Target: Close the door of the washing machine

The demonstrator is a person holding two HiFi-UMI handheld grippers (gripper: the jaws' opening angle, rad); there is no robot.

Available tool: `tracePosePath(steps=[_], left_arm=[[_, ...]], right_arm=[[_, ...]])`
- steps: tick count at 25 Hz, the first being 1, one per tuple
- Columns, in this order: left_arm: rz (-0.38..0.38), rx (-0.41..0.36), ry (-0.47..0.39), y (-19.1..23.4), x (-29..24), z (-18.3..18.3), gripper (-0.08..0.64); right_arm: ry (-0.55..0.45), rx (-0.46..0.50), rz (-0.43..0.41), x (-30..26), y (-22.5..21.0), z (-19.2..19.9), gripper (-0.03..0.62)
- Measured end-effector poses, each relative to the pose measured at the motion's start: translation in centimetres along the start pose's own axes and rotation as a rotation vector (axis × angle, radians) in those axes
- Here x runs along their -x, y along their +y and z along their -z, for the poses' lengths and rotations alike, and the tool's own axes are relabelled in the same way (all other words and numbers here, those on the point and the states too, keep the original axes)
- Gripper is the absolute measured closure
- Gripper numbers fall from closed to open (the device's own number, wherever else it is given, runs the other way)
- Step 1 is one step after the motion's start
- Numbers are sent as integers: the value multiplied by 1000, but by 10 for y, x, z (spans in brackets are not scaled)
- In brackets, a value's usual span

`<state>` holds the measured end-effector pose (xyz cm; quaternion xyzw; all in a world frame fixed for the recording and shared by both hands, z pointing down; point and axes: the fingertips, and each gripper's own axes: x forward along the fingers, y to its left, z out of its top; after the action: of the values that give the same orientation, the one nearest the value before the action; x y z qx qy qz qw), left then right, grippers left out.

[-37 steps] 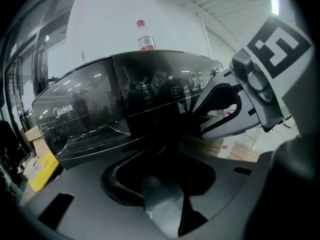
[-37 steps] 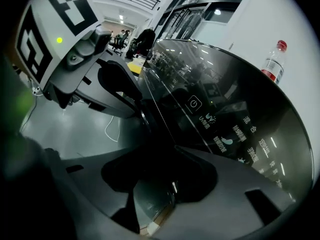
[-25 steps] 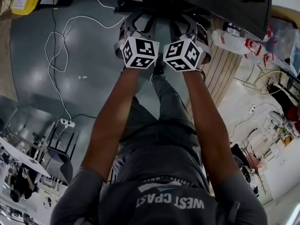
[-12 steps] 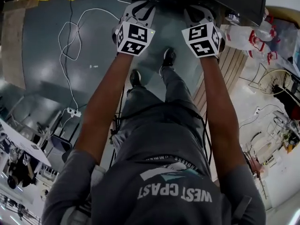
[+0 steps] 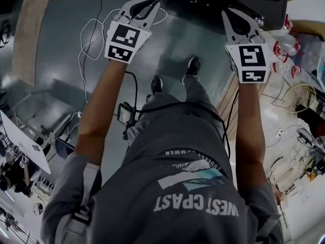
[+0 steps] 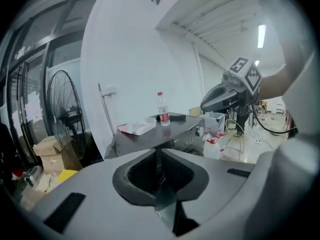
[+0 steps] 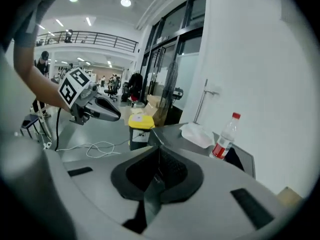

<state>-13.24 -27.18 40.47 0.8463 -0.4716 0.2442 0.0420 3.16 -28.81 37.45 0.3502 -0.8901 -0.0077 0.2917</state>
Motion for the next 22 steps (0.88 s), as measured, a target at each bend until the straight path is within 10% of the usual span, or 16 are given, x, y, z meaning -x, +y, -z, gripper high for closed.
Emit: tracePosePath(steps=[22], left_arm=[[-69, 4, -332, 28, 258, -119, 518]], right_arm=[[-408, -141, 113, 239, 45, -147, 565]])
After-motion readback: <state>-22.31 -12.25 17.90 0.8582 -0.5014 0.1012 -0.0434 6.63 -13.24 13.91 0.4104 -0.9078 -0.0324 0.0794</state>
